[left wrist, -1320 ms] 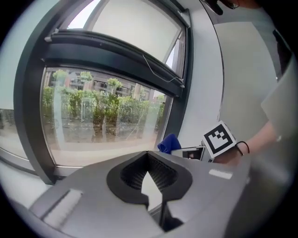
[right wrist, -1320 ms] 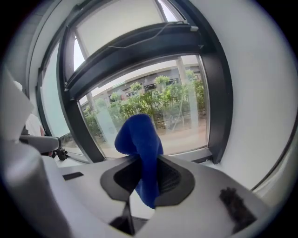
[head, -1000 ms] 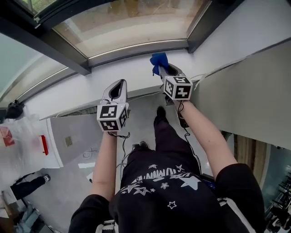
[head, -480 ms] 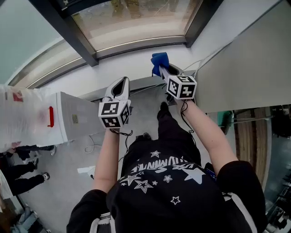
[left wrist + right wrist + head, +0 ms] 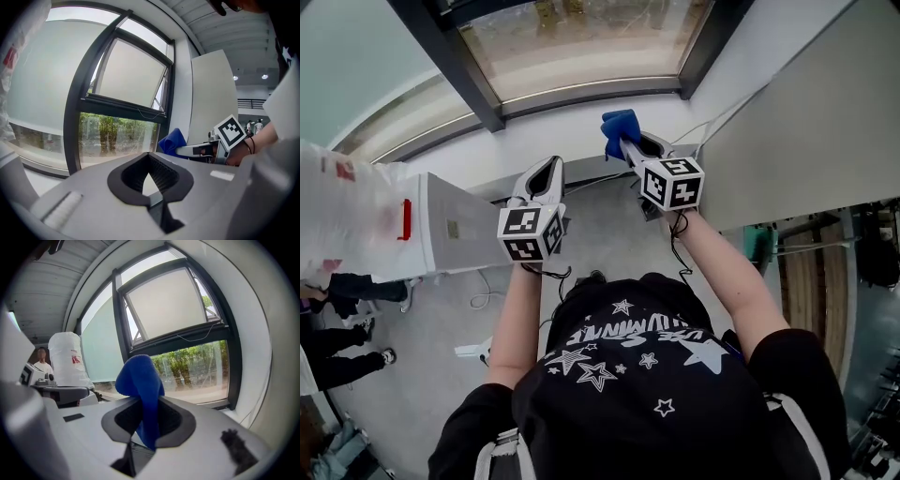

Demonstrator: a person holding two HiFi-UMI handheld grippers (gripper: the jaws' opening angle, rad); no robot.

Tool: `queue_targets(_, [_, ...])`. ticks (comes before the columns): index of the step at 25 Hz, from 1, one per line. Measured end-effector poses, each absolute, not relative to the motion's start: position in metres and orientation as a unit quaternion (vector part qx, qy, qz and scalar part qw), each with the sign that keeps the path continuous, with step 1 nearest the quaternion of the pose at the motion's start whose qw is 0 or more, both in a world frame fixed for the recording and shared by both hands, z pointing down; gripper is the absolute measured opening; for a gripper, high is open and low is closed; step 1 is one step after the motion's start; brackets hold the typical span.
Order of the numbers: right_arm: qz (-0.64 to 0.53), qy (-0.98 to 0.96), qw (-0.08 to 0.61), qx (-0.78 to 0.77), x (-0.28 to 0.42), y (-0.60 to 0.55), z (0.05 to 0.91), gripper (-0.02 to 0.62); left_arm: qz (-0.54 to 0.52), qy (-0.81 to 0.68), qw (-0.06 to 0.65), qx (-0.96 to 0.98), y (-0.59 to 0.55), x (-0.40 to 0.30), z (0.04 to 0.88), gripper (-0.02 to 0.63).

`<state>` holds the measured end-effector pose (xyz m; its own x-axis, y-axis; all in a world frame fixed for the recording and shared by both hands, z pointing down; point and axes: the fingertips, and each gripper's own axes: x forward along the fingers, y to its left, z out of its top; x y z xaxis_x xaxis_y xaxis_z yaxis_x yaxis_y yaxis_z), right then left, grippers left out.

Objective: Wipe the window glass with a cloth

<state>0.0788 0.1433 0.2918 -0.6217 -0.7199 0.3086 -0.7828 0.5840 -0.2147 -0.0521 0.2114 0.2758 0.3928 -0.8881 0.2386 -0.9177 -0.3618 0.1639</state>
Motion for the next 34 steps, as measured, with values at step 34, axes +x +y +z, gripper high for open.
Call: queue_targets(34, [0.201, -0.929, 0.083, 0.301, 0.194, 0.264, 0.272, 0.074, 0.058, -0.588, 0.114, 0.799, 0.315, 0.088, 0.247, 0.009])
